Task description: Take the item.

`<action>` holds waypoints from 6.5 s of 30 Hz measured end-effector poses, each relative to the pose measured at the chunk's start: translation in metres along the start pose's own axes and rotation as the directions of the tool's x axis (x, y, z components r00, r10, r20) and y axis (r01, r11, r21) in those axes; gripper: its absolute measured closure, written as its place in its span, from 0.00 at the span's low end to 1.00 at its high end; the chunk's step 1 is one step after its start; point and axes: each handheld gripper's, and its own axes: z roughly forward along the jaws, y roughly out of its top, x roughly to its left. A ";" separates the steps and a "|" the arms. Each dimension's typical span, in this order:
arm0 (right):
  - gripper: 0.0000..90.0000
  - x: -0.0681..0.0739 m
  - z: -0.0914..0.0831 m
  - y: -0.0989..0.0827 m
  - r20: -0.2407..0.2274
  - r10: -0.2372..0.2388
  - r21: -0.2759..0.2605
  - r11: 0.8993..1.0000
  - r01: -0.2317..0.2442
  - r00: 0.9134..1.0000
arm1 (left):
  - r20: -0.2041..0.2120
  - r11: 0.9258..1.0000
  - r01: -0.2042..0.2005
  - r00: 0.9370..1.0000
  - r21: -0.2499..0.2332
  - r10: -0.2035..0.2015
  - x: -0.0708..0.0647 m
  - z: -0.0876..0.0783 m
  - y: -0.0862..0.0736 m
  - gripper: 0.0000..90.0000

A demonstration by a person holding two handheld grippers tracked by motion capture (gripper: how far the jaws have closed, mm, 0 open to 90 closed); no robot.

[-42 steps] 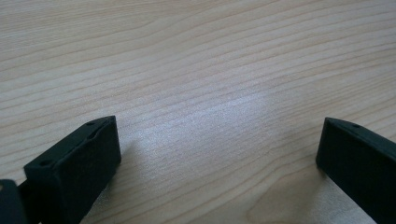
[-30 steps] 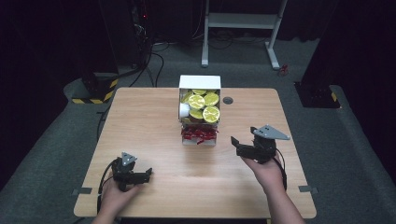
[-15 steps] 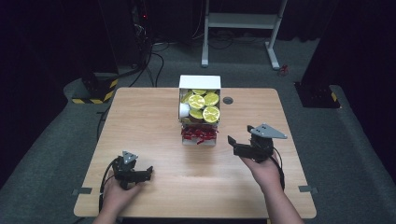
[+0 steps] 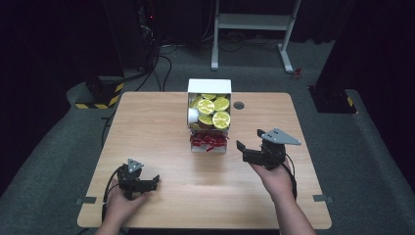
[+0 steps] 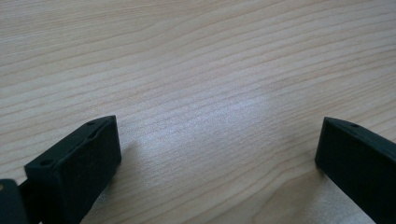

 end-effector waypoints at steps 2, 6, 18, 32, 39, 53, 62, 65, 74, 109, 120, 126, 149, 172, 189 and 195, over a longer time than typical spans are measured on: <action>0.17 0.002 -0.003 0.003 0.005 -0.009 -0.013 1.000 0.009 1.000 | 0.000 1.000 0.001 1.000 0.000 -0.001 0.000 0.000 0.000 0.01; 0.17 0.004 -0.004 0.008 0.005 -0.007 -0.019 1.000 0.007 1.000 | 0.002 1.000 0.005 1.000 0.000 -0.005 0.000 0.000 0.000 0.01; 0.16 0.009 -0.001 0.020 -0.022 -0.001 -0.028 1.000 0.000 1.000 | 0.002 1.000 0.005 1.000 0.000 -0.005 0.000 0.000 0.000 0.01; 0.16 0.016 0.006 0.042 -0.078 -0.001 -0.049 0.999 -0.003 0.997 | -0.007 1.000 0.014 1.000 0.003 -0.014 -0.002 0.000 0.000 0.00; 0.17 0.023 0.009 0.054 -0.090 -0.023 -0.062 0.998 0.018 0.996 | -0.007 1.000 0.014 1.000 0.003 -0.014 -0.002 0.000 0.000 0.00; 0.18 0.039 0.026 0.070 -0.125 -0.052 -0.068 0.997 0.044 0.991 | -0.007 1.000 0.015 1.000 0.003 -0.015 -0.002 0.000 0.000 0.00; 0.20 0.044 0.037 0.087 -0.137 -0.055 -0.071 0.996 0.045 0.989 | -0.007 1.000 0.014 1.000 0.003 -0.014 -0.002 0.000 0.000 0.00; 0.20 0.047 0.044 0.093 -0.144 -0.067 -0.066 0.996 0.058 0.987 | -0.007 1.000 0.014 1.000 0.003 -0.014 -0.002 0.000 0.000 0.00; 0.24 0.052 0.068 0.099 -0.144 -0.074 -0.060 0.996 0.066 0.987 | -0.009 1.000 0.015 1.000 0.003 -0.015 -0.002 0.000 0.000 0.00; 0.42 0.058 0.094 0.103 -0.107 -0.126 0.014 0.992 0.129 0.986 | -0.011 1.000 0.024 1.000 0.001 -0.024 -0.003 0.000 0.000 0.00; 0.42 0.062 0.061 0.111 -0.124 -0.155 -0.084 0.986 0.145 0.980 | -0.018 1.000 0.023 1.000 0.002 -0.022 -0.003 0.000 0.000 0.00; 0.42 0.060 0.043 0.110 -0.142 -0.147 -0.110 0.985 0.132 0.979 | -0.017 1.000 0.021 1.000 0.004 -0.021 -0.003 0.000 0.000 0.00; 0.42 0.050 0.012 0.074 -0.141 -0.149 -0.106 0.985 0.135 0.979 | -0.020 1.000 0.027 0.999 -0.001 -0.027 -0.004 0.000 0.000 0.00; 0.42 0.025 0.003 0.028 -0.101 -0.115 -0.069 0.992 0.108 0.988 | -0.023 1.000 0.030 0.999 0.000 -0.030 -0.004 0.001 0.000 0.00; 0.42 0.003 -0.002 -0.002 -0.030 -0.097 -0.018 0.995 0.096 0.995 | -0.024 1.000 0.030 0.999 -0.002 -0.030 -0.004 0.001 0.000 0.00; 0.42 -0.010 0.001 -0.019 0.009 -0.087 0.029 0.996 0.087 0.996 | -0.024 1.000 0.030 0.999 -0.002 -0.030 -0.004 0.001 0.000 0.00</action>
